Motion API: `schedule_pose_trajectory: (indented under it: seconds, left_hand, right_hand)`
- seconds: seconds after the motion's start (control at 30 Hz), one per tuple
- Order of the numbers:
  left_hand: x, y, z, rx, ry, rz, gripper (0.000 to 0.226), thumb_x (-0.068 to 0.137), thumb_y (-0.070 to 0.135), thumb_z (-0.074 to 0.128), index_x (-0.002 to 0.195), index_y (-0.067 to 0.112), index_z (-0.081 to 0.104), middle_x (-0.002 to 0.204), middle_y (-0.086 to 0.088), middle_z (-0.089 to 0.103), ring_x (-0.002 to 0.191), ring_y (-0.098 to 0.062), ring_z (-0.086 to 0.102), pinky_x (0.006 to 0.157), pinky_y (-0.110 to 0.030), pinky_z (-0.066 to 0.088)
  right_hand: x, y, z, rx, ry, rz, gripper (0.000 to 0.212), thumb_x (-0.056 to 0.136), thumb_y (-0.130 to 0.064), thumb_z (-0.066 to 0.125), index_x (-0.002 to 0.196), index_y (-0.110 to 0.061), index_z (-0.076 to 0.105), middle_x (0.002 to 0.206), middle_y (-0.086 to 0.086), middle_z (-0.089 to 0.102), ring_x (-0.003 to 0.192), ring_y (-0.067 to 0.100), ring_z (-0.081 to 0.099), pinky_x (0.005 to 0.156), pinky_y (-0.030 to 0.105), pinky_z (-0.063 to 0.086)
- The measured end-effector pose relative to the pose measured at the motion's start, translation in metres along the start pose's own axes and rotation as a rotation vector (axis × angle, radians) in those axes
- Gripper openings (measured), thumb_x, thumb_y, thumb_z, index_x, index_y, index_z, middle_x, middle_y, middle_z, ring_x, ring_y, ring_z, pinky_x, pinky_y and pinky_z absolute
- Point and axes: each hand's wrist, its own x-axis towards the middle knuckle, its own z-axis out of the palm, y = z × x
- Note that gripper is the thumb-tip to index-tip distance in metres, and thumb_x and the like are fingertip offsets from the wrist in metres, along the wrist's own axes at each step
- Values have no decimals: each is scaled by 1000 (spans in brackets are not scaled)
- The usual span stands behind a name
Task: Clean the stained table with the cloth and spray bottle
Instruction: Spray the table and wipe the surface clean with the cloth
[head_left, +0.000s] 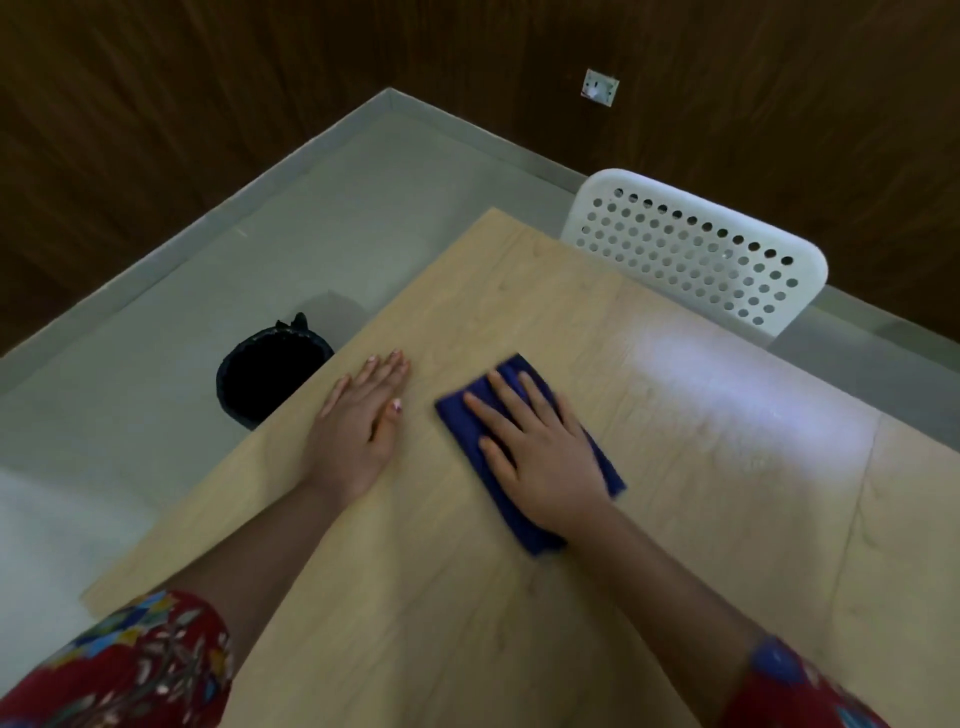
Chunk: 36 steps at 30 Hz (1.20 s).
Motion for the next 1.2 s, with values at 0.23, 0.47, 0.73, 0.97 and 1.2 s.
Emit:
schedule_pose_trajectory:
  seconds: [0.23, 0.47, 0.73, 0.97, 1.2]
  left_hand:
    - [3, 1, 2, 17, 26, -4, 60, 95, 45, 16, 148, 27, 37, 154, 16, 28, 145, -2, 15, 121, -37, 14]
    - [-4, 9, -7, -93, 12, -27, 53, 99, 39, 20, 145, 22, 43, 152, 10, 35, 145, -7, 22, 120, -33, 12]
    - [-15, 32, -7, 74, -85, 48, 54, 94, 37, 30, 142, 19, 47, 152, 2, 39, 144, -13, 28, 119, -34, 11]
    - [-82, 140, 43, -74, -149, 47, 60, 94, 44, 20, 144, 20, 45, 151, 4, 39, 143, -11, 30, 118, -34, 17]
    - [-155, 191, 84, 114, -265, 126, 59, 94, 42, 17, 152, 29, 24, 160, 11, 18, 148, -7, 13, 120, -35, 9]
  right_hand:
    - [15, 119, -38, -22, 114, 514, 62, 93, -53, 4, 153, -37, 14, 163, -2, 7, 150, 23, 3, 121, 47, 5]
    - [-117, -52, 9, 13, -259, -442, 49, 101, -48, 23, 150, -44, 18, 162, -13, 3, 150, 17, -6, 119, 42, -5]
    - [-106, 64, -17, -54, 23, 142, 52, 98, -51, 14, 149, -43, 13, 161, -4, 15, 149, 26, 12, 118, 50, 15]
    - [-236, 23, -5, -4, -205, -454, 48, 102, -48, 30, 149, -43, 26, 161, -12, 12, 150, 16, 2, 118, 43, 4]
    - [-169, 122, -33, -60, 29, 356, 56, 96, -52, 12, 151, -42, 15, 162, -6, 9, 150, 22, 4, 120, 46, 7]
